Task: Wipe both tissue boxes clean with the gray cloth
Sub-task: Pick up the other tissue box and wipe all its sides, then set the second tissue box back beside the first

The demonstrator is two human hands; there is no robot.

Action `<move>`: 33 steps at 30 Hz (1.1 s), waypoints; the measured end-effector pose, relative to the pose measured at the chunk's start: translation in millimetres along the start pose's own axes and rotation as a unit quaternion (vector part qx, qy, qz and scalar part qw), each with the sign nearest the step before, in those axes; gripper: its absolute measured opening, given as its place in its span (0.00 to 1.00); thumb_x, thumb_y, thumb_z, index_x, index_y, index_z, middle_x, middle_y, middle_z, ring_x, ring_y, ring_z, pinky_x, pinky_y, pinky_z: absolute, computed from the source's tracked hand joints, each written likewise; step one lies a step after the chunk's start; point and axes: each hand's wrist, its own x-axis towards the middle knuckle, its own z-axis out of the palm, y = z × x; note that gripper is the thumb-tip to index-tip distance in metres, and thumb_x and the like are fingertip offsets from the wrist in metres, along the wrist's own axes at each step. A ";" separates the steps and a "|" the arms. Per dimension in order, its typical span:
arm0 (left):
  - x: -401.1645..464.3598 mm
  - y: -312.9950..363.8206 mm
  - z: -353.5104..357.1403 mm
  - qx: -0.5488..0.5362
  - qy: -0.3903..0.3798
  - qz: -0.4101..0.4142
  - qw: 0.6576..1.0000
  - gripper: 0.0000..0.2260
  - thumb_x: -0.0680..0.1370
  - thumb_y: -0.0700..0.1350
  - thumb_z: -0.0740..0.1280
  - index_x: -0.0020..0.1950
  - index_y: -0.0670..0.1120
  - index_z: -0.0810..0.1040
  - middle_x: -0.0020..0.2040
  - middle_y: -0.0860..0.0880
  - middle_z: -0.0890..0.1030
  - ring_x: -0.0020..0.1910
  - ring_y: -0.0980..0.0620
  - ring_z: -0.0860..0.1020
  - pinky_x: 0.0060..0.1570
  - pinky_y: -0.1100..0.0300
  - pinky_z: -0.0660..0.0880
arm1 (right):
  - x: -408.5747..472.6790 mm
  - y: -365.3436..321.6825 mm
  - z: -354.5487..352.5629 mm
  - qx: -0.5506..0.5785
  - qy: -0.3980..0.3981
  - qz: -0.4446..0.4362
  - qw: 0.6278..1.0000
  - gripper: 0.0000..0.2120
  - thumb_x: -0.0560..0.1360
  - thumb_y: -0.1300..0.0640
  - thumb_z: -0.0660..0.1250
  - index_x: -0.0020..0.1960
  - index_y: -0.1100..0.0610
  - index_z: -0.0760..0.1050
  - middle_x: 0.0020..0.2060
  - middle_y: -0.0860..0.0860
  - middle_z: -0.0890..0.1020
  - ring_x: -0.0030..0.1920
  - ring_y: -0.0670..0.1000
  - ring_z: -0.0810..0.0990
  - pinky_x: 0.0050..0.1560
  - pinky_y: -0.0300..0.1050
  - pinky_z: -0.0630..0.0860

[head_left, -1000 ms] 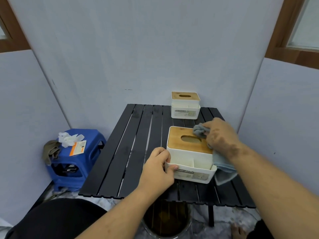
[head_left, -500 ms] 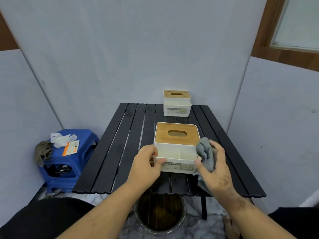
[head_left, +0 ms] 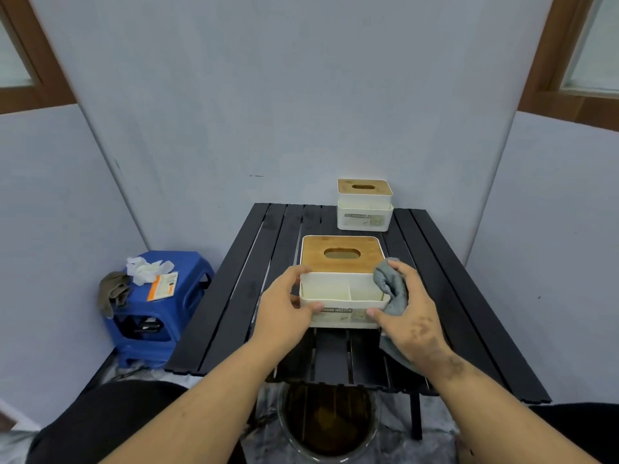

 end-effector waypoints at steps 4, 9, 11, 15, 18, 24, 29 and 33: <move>26.0 -2.4 -23.1 0.001 0.015 0.005 1.000 0.25 0.73 0.39 0.78 0.64 0.59 0.75 0.60 0.59 0.79 0.50 0.52 0.84 0.44 0.56 0.85 | 30.0 -3.9 21.9 0.012 -0.008 -0.022 1.000 0.40 0.66 0.66 0.78 0.70 0.40 0.66 0.67 0.40 0.72 0.66 0.41 0.72 0.65 0.40 0.73; 83.7 -12.5 -49.0 0.023 0.033 0.010 0.999 0.25 0.74 0.40 0.78 0.64 0.60 0.73 0.57 0.61 0.77 0.46 0.54 0.84 0.42 0.62 0.84 | 92.5 -6.5 58.9 0.023 -0.012 -0.036 0.999 0.40 0.67 0.67 0.77 0.69 0.40 0.66 0.63 0.42 0.74 0.61 0.37 0.73 0.53 0.24 0.71; 113.0 -20.4 -55.1 0.027 0.038 0.010 0.999 0.25 0.75 0.40 0.78 0.63 0.60 0.72 0.56 0.61 0.77 0.46 0.55 0.84 0.42 0.63 0.83 | 122.9 -5.0 74.2 0.013 -0.009 -0.051 0.999 0.40 0.66 0.66 0.78 0.69 0.40 0.66 0.63 0.43 0.74 0.62 0.41 0.73 0.57 0.29 0.68; 173.5 -36.0 -65.7 0.030 0.054 0.017 0.998 0.24 0.75 0.39 0.77 0.62 0.59 0.72 0.54 0.60 0.78 0.42 0.57 0.83 0.36 0.69 0.78 | 180.4 1.1 103.5 0.012 -0.012 -0.089 0.996 0.39 0.65 0.65 0.78 0.70 0.45 0.66 0.61 0.43 0.74 0.62 0.43 0.73 0.64 0.39 0.69; 215.7 -48.0 -71.5 0.044 0.063 0.019 0.997 0.23 0.74 0.39 0.77 0.63 0.57 0.73 0.51 0.61 0.78 0.41 0.57 0.83 0.35 0.72 0.75 | 218.4 8.2 123.5 0.003 -0.011 -0.111 0.994 0.38 0.66 0.65 0.78 0.70 0.47 0.66 0.60 0.45 0.74 0.61 0.44 0.72 0.61 0.30 0.66; 281.1 -77.2 -68.3 0.063 0.066 0.024 0.996 0.23 0.75 0.39 0.77 0.63 0.57 0.73 0.51 0.62 0.76 0.45 0.55 0.82 0.33 0.74 0.74 | 276.1 36.3 151.3 -0.018 -0.015 -0.135 0.991 0.37 0.68 0.64 0.77 0.71 0.47 0.64 0.62 0.47 0.74 0.63 0.45 0.72 0.62 0.28 0.66; 309.8 -100.9 -57.3 0.080 0.063 0.011 0.995 0.23 0.76 0.39 0.76 0.62 0.58 0.71 0.49 0.59 0.78 0.46 0.54 0.83 0.34 0.73 0.73 | 302.0 60.1 162.4 -0.064 -0.026 -0.122 0.990 0.41 0.67 0.61 0.78 0.74 0.48 0.62 0.64 0.49 0.73 0.64 0.47 0.72 0.64 0.35 0.66; 322.7 -109.6 -52.8 0.085 0.073 0.004 0.994 0.23 0.76 0.39 0.75 0.64 0.58 0.72 0.49 0.60 0.78 0.46 0.62 0.78 0.37 0.72 0.72 | 312.1 72.7 169.8 -0.086 -0.025 -0.118 0.989 0.43 0.68 0.58 0.78 0.76 0.47 0.60 0.64 0.50 0.72 0.65 0.48 0.71 0.67 0.40 0.65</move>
